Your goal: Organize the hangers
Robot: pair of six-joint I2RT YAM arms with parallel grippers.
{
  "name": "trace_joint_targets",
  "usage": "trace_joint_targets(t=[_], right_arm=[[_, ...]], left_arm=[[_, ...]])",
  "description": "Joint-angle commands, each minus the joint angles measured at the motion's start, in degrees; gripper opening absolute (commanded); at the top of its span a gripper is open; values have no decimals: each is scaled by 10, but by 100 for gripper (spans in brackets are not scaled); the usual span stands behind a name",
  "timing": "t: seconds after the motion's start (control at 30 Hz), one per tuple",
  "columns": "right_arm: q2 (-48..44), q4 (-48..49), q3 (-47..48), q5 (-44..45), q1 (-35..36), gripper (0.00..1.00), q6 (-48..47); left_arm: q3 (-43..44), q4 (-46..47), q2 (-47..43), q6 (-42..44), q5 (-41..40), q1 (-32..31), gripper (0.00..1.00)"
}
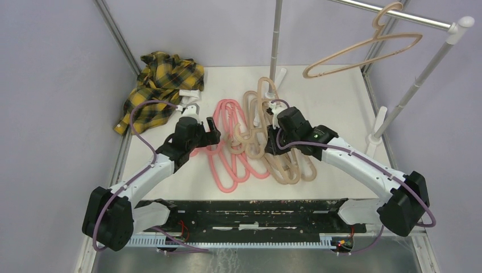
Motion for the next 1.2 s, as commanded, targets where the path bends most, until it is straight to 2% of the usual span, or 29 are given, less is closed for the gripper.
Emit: trace_joint_targets(t=[0.0, 0.17, 0.27, 0.57, 0.83, 1.17], right_arm=[[3, 13, 32, -46, 1, 7, 31], [10, 74, 31, -71, 11, 6, 70], [13, 120, 65, -69, 23, 4, 100], [-32, 258, 143, 93, 49, 3, 192], [-48, 258, 169, 184, 51, 3, 177], [-2, 227, 263, 282, 28, 4, 135]], left_arm=[[3, 11, -22, -17, -8, -1, 99], [-3, 11, -35, -20, -12, -1, 99], [-3, 11, -37, -23, -12, -1, 99], [1, 1, -48, -23, -4, -1, 99], [-8, 4, -54, -21, -7, 0, 99], [-1, 1, -58, -18, -4, 0, 99]])
